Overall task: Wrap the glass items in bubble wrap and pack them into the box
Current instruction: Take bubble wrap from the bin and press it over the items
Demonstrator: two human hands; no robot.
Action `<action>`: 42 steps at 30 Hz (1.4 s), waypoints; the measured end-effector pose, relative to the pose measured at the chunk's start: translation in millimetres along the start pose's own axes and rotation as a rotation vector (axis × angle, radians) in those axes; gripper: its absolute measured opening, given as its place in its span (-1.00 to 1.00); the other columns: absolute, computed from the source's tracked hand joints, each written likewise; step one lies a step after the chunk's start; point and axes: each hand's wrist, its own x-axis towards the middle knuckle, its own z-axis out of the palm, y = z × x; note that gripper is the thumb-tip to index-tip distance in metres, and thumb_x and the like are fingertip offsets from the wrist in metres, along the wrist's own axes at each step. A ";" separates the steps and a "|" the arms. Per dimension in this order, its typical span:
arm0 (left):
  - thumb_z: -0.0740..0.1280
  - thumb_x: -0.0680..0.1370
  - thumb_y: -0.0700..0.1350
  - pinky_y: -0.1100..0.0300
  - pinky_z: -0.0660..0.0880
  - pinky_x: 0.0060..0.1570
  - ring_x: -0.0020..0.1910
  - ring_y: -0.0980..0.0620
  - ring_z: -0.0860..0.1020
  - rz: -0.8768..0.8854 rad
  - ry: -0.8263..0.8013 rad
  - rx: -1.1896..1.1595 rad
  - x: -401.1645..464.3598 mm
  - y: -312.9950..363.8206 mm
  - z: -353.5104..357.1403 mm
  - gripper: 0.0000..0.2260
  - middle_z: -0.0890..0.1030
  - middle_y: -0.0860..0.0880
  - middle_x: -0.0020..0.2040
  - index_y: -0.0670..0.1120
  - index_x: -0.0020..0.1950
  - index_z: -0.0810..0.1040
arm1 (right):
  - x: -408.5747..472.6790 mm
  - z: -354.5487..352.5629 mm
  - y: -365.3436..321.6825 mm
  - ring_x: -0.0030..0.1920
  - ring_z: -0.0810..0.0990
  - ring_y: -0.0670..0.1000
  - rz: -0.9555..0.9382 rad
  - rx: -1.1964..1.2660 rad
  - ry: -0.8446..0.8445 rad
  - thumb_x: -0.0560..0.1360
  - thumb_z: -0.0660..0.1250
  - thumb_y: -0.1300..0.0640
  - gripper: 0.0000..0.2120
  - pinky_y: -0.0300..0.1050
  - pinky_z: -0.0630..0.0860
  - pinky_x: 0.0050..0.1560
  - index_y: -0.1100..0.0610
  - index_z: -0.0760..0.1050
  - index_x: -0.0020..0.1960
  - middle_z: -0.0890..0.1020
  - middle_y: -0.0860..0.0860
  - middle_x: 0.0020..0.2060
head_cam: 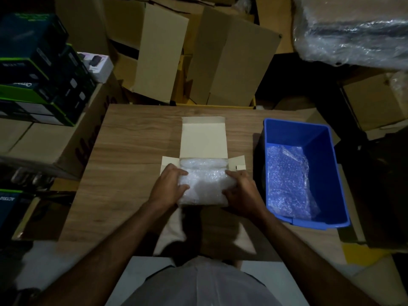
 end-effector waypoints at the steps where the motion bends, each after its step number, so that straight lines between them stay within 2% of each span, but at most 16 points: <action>1: 0.54 0.46 -0.09 0.24 0.40 0.20 0.18 0.03 0.50 0.010 -0.004 0.046 6.3 0.3 1.8 -0.59 0.46 0.00 0.20 -0.06 0.29 0.59 | 4.9 1.0 -1.8 0.14 0.59 0.11 0.010 -0.015 -0.017 0.45 0.49 0.23 -0.40 -0.04 0.58 0.19 0.14 0.43 0.46 0.46 0.12 0.29; 5: 0.50 0.49 -0.01 0.05 0.46 0.24 0.24 -0.07 0.48 0.012 -0.070 0.314 24.9 3.2 7.4 -0.62 0.46 -0.07 0.26 -0.04 0.29 0.59 | 20.5 6.2 -6.6 0.16 0.56 0.08 0.015 -0.131 -0.114 0.49 0.45 0.24 -0.39 -0.20 0.51 0.04 0.15 0.37 0.50 0.44 0.10 0.30; 9: 0.44 0.50 0.05 -0.01 0.43 0.21 0.24 -0.12 0.41 0.056 -0.060 0.591 33.4 7.9 11.0 -0.68 0.44 -0.11 0.28 -0.01 0.22 0.63 | 31.3 11.4 -6.3 0.17 0.55 0.09 -0.022 -0.382 -0.185 0.50 0.42 0.07 -0.49 -0.12 0.49 -0.01 0.09 0.41 0.41 0.47 0.05 0.25; 11: 0.41 0.52 0.04 0.00 0.38 0.20 0.24 -0.12 0.39 0.049 -0.059 0.667 34.5 11.9 11.7 -0.72 0.43 -0.10 0.29 0.02 0.20 0.63 | 32.0 19.9 -0.1 0.13 0.52 -0.02 -0.072 -0.425 -0.119 0.51 0.42 0.04 -0.59 -0.23 0.47 -0.07 0.07 0.45 0.32 0.48 -0.05 0.17; 13: 0.39 0.52 0.00 0.00 0.36 0.16 0.22 -0.13 0.38 0.059 -0.074 0.698 34.2 13.8 13.6 -0.77 0.41 -0.10 0.28 0.02 0.15 0.65 | 28.5 24.9 1.8 -0.03 0.49 -0.24 -0.016 -0.300 -0.021 0.58 0.35 0.08 -0.75 -0.40 0.39 -0.17 0.06 0.43 0.23 0.42 -0.27 -0.02; 15: 0.41 0.50 -0.03 0.00 0.40 0.14 0.20 -0.15 0.40 0.069 -0.076 0.662 30.2 11.9 13.9 -0.77 0.40 -0.12 0.26 -0.01 0.14 0.64 | 26.2 24.8 -1.0 -0.12 0.48 -0.31 0.001 -0.274 0.043 0.65 0.26 0.06 -0.84 -0.35 0.38 -0.18 0.03 0.37 0.20 0.42 -0.28 -0.11; 16: 0.44 0.48 -0.05 0.00 0.44 0.13 0.20 -0.15 0.41 0.072 -0.063 0.599 27.1 10.5 12.0 -0.72 0.40 -0.13 0.25 -0.04 0.18 0.61 | 25.6 23.7 -2.6 -0.11 0.51 -0.26 -0.019 -0.292 0.031 0.65 0.24 0.06 -0.84 -0.29 0.40 -0.15 0.03 0.37 0.21 0.47 -0.22 -0.07; 19: 0.56 0.40 -0.17 0.00 0.52 0.15 0.22 -0.15 0.47 0.053 -0.041 0.296 21.4 12.4 -0.1 -0.43 0.37 -0.13 0.28 -0.07 0.36 0.45 | 26.5 17.9 -13.8 0.03 0.59 0.08 -0.107 -0.425 -0.056 0.53 0.40 0.20 -0.61 -0.08 0.53 -0.14 0.15 0.41 0.33 0.46 0.10 0.22; 21: 0.59 0.38 -0.20 0.05 0.52 0.18 0.27 -0.14 0.48 0.043 -0.090 0.161 24.9 18.2 -8.1 -0.26 0.33 -0.13 0.35 -0.03 0.48 0.32 | 28.4 14.6 -22.3 0.02 0.62 0.12 -0.080 -0.446 -0.077 0.47 0.46 0.27 -0.45 -0.05 0.59 -0.14 0.17 0.38 0.40 0.44 0.15 0.28; 26: 0.63 0.37 -0.08 -0.07 0.52 0.27 0.41 -0.30 0.41 -0.008 -0.397 0.289 44.5 29.2 -0.7 0.10 0.02 -0.29 0.58 0.00 0.65 -0.09 | 43.6 21.7 -28.0 0.33 0.50 0.21 0.037 -0.440 -0.225 0.47 0.52 0.16 -0.04 0.02 0.53 0.16 0.08 -0.03 0.64 0.09 0.24 0.59; 30: 0.59 0.41 -0.07 -0.10 0.48 0.31 0.45 -0.36 0.34 -0.054 -0.483 0.322 47.3 24.9 17.1 0.11 -0.18 -0.35 0.59 0.00 0.65 -0.20 | 43.4 30.4 -25.5 0.49 0.32 0.28 0.038 -0.429 -0.312 0.49 0.49 0.16 0.00 0.09 0.42 0.37 0.08 -0.15 0.66 -0.02 0.31 0.60; 33: 0.53 0.47 -0.07 -0.14 0.40 0.36 0.48 -0.36 0.25 -0.137 -0.462 0.221 42.0 25.9 26.8 0.01 -0.09 -0.31 0.59 0.03 0.66 -0.16 | 47.9 35.6 -23.8 0.51 0.25 0.31 0.066 -0.450 -0.344 0.49 0.48 0.09 0.01 0.16 0.35 0.43 0.10 -0.18 0.65 0.06 0.34 0.56; 36: 0.38 0.55 0.19 -0.18 0.44 0.34 0.47 -0.31 0.30 -0.202 -0.343 0.199 41.7 30.5 43.5 -0.15 0.07 -0.24 0.60 0.08 0.65 -0.09 | 51.7 37.3 -27.7 0.48 0.28 0.30 0.091 -0.483 -0.358 0.50 0.46 0.07 -0.01 0.16 0.35 0.40 0.13 -0.16 0.65 0.13 0.35 0.53; 37: 0.38 0.55 0.18 -0.19 0.45 0.34 0.50 -0.30 0.26 -0.215 -0.332 0.214 40.4 33.8 46.5 -0.14 -0.02 -0.24 0.62 0.09 0.65 -0.13 | 51.5 37.5 -28.9 0.49 0.26 0.31 0.093 -0.496 -0.364 0.50 0.45 0.06 -0.02 0.17 0.33 0.41 0.13 -0.16 0.65 0.13 0.36 0.52; 39: 0.47 0.53 -0.05 -0.18 0.40 0.39 0.59 -0.34 0.01 -0.255 -0.408 0.151 32.8 41.3 50.9 -0.01 -0.32 -0.23 0.61 0.08 0.64 -0.26 | 49.7 37.6 -29.8 0.50 0.23 0.32 0.085 -0.534 -0.362 0.53 0.42 0.05 -0.05 0.18 0.29 0.44 0.15 -0.16 0.65 0.13 0.37 0.52; 42: 0.48 0.52 -0.07 -0.22 0.28 0.47 0.60 -0.35 -0.13 -0.293 -0.482 0.125 31.9 41.2 50.1 0.05 -0.43 -0.20 0.58 0.10 0.62 -0.34 | 47.2 37.3 -30.5 0.55 0.14 0.36 0.078 -0.530 -0.380 0.57 0.37 0.04 -0.09 0.22 0.22 0.50 0.18 -0.19 0.64 0.05 0.40 0.55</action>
